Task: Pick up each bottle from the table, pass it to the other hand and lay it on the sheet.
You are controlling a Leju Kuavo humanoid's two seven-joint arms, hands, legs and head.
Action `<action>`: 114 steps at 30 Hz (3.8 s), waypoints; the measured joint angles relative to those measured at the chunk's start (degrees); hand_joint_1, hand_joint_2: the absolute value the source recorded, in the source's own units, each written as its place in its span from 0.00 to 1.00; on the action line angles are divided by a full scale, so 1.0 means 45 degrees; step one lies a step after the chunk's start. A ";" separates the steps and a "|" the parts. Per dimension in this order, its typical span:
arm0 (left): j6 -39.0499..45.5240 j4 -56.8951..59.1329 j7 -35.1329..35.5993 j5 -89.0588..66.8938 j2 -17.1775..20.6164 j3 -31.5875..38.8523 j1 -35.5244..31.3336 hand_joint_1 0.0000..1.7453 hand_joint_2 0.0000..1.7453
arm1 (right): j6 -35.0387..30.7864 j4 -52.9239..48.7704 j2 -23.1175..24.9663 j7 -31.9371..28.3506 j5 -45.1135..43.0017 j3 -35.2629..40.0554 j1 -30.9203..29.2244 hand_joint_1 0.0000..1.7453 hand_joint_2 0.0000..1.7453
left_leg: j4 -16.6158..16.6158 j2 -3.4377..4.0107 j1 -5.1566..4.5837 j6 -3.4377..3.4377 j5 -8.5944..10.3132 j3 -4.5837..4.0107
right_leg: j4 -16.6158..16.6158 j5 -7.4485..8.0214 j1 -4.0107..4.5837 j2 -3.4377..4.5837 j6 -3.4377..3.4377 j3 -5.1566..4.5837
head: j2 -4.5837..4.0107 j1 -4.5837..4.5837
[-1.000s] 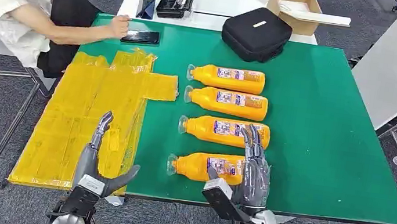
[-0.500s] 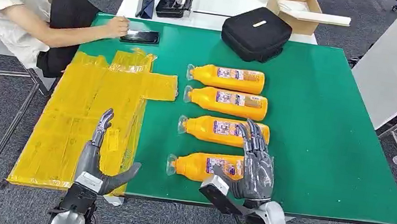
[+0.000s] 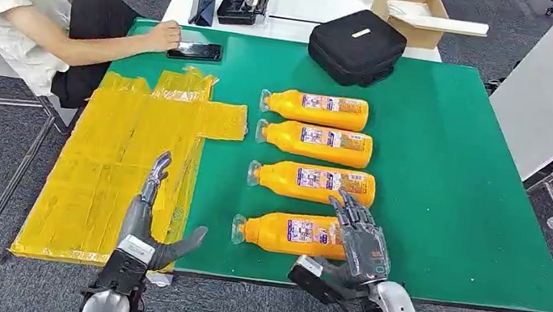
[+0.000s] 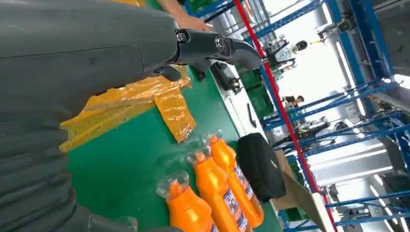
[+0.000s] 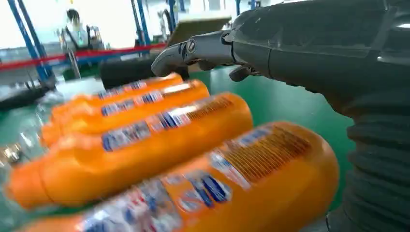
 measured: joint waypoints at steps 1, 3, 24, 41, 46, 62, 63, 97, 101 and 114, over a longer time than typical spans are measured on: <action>0.0000 0.0000 0.0077 -0.0043 0.0005 -0.0043 -0.0009 0.00 1.00 | 0.0226 0.0048 -0.0274 0.0039 -0.0241 0.0154 0.0001 0.00 1.00 | 0.0000 0.0001 0.0000 0.0000 -0.0001 0.0000 | 0.0000 -0.0001 0.0000 0.0001 0.0000 -0.0001 | 0.0000 0.0000; 0.0000 0.0000 0.0179 -0.0146 0.0010 -0.0121 -0.0019 0.00 1.00 | 0.0481 0.0097 -0.0721 0.0043 -0.0734 0.0447 0.0026 0.00 1.00 | 0.0000 0.0001 0.0001 0.0000 -0.0001 -0.0001 | 0.0000 -0.0002 0.0000 0.0000 -0.0001 -0.0003 | 0.0000 0.0000; -0.0024 0.0000 0.0369 -0.0291 0.0073 -0.0719 -0.0087 0.00 1.00 | 0.0645 -0.0263 -0.2943 0.1068 -0.1087 0.1972 0.0316 0.00 1.00 | 0.0000 0.0001 -0.0001 0.0005 -0.0005 -0.0002 | -0.0002 -0.0001 -0.0002 0.0000 0.0000 -0.0001 | 0.0000 0.0000; -0.0053 -0.0005 0.0418 -0.0291 0.0073 -0.0821 -0.0099 0.00 1.00 | 0.0621 -0.0369 -0.3112 0.1078 -0.0222 0.2219 -0.0008 0.00 1.00 | 0.0000 0.0005 -0.0001 0.0005 -0.0005 -0.0003 | -0.0001 0.0000 -0.0002 0.0002 0.0000 0.0001 | 0.0000 -0.0005; -0.0053 0.0000 0.0422 -0.0291 0.0107 -0.1001 -0.0132 0.00 1.00 | 0.0728 -0.0121 -0.3069 0.0879 -0.0204 0.2331 -0.0834 0.00 1.00 | 0.0000 0.0004 0.0000 0.0004 0.0000 -0.0002 | 0.0000 0.0003 -0.0002 0.0002 0.0002 0.0002 | 0.0000 -0.0005; -0.0253 0.0228 0.0408 -0.0315 0.0170 -0.1476 -0.0372 0.00 1.00 | 0.0441 0.2402 -0.2166 0.0855 -0.0811 0.2389 -0.3198 0.00 1.00 | 0.0001 0.0014 0.0001 0.0004 0.0004 0.0002 | 0.0002 0.0008 -0.0001 0.0007 0.0004 0.0003 | 0.0000 -0.0005; -0.0248 0.0248 0.0388 -0.0389 0.0185 -0.1525 -0.0413 0.00 1.00 | 0.0441 0.2643 -0.2097 0.0864 -0.0859 0.2360 -0.3380 0.00 1.00 | 0.0001 0.0006 0.0001 0.0010 0.0009 0.0001 | 0.0002 0.0008 -0.0001 0.0004 0.0004 0.0002 | 0.0000 -0.0005; -0.0253 0.0452 0.0369 -0.0291 0.0219 -0.1675 -0.0570 0.00 1.00 | 0.0640 0.4264 -0.1636 0.0514 -0.1491 0.2137 -0.3376 0.00 1.00 | 0.0004 0.0007 0.0000 0.0007 0.0003 0.0003 | -0.0001 0.0005 -0.0001 0.0006 0.0004 -0.0003 | 0.0000 -0.0005; -0.0257 0.0457 0.0388 -0.0291 0.0219 -0.1675 -0.0563 0.00 1.00 | 0.0568 0.3632 -0.1626 0.0184 -0.1544 0.2083 -0.2681 0.00 1.00 | 0.0004 -0.0004 0.0001 0.0007 0.0003 0.0003 | -0.0001 0.0003 -0.0001 0.0002 0.0003 0.0007 | 0.0000 0.0000; -0.0262 0.0457 0.0471 -0.0272 0.0219 -0.1637 -0.0558 0.00 1.00 | 0.1408 0.2302 -0.2132 0.0622 -0.2079 0.2141 -0.1690 0.98 1.00 | 0.0004 0.0003 0.0000 0.0007 0.0001 0.0017 | -0.0003 0.0004 -0.0001 0.0004 0.0004 0.0012 | 0.0000 -0.0005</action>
